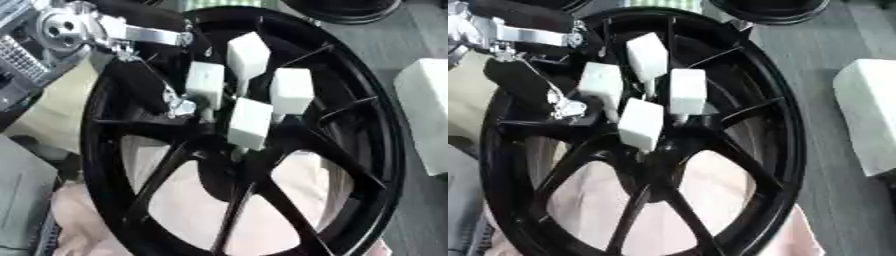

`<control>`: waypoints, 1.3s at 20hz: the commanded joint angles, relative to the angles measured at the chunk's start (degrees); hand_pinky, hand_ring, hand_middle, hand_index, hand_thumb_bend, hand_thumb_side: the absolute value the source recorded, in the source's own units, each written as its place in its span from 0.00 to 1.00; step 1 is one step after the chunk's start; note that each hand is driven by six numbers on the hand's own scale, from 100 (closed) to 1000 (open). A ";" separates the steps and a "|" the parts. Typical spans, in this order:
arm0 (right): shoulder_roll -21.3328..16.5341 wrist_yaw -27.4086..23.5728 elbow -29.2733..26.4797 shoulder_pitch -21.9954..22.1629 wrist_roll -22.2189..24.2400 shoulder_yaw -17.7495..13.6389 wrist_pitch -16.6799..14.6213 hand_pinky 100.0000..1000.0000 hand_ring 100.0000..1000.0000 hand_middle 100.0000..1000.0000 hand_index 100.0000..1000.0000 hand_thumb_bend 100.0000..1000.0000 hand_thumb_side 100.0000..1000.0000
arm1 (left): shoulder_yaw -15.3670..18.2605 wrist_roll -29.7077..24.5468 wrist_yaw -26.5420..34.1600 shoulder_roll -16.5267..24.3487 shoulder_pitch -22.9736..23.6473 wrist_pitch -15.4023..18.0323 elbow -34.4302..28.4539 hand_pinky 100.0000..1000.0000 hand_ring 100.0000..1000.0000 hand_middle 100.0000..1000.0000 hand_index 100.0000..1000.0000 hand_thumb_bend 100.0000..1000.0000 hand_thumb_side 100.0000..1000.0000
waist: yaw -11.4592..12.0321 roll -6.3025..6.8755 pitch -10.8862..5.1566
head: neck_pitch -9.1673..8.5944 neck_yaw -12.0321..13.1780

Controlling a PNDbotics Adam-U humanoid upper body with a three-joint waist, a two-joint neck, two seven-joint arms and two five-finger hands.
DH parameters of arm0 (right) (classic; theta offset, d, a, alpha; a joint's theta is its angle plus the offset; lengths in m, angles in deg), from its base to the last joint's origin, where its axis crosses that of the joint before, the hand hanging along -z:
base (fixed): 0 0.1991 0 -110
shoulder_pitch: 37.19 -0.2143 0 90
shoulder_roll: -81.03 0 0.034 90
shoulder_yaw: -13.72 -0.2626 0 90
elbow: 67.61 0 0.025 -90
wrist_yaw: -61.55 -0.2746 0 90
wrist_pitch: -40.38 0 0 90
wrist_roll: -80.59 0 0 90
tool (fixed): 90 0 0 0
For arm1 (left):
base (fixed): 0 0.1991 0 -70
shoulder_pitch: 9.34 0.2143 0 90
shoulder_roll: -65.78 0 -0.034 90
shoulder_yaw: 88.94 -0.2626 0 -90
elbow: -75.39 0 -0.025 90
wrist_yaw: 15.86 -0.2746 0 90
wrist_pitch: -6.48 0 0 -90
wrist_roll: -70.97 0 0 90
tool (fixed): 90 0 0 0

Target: Pull the pin out of the wheel hub.

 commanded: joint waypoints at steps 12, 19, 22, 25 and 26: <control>-1.44 -0.51 -0.43 -0.38 -0.83 -0.03 -0.07 0.50 0.39 0.34 0.49 0.27 0.30 | 5.85 13.16 5.23 3.13 0.55 -3.79 -2.96 0.25 0.10 0.04 0.22 0.00 0.12 | 0.71 0.04 -1.29 | 0.03 -0.25; -2.01 -0.46 -0.76 -0.10 -1.91 -0.78 0.27 0.50 0.39 0.34 0.49 0.28 0.30 | 15.25 19.78 10.57 11.48 7.34 -5.33 -9.99 0.22 0.08 0.02 0.21 0.00 0.16 | 2.23 0.03 -1.15 | 0.21 -2.19; -2.30 -0.35 -0.87 0.15 -2.43 -1.26 0.40 0.50 0.39 0.34 0.49 0.28 0.30 | 19.47 22.38 12.38 14.54 11.27 -5.27 -9.00 0.21 0.07 0.02 0.21 0.00 0.18 | 3.18 -0.15 -1.16 | 0.48 -3.09; -2.59 -0.27 -1.05 0.42 -3.19 -2.01 0.65 0.50 0.39 0.34 0.49 0.28 0.30 | 24.03 25.19 13.92 16.44 15.76 -5.05 -5.71 0.20 0.07 0.01 0.21 0.00 0.25 | 4.44 -0.41 -1.17 | 0.70 -4.16; -2.72 -0.24 -1.15 0.51 -3.47 -2.28 0.77 0.50 0.39 0.34 0.49 0.28 0.30 | 25.61 26.16 14.42 16.86 17.33 -5.05 -4.28 0.20 0.07 0.02 0.21 0.00 0.26 | 4.95 -0.47 -1.17 | 0.71 -4.55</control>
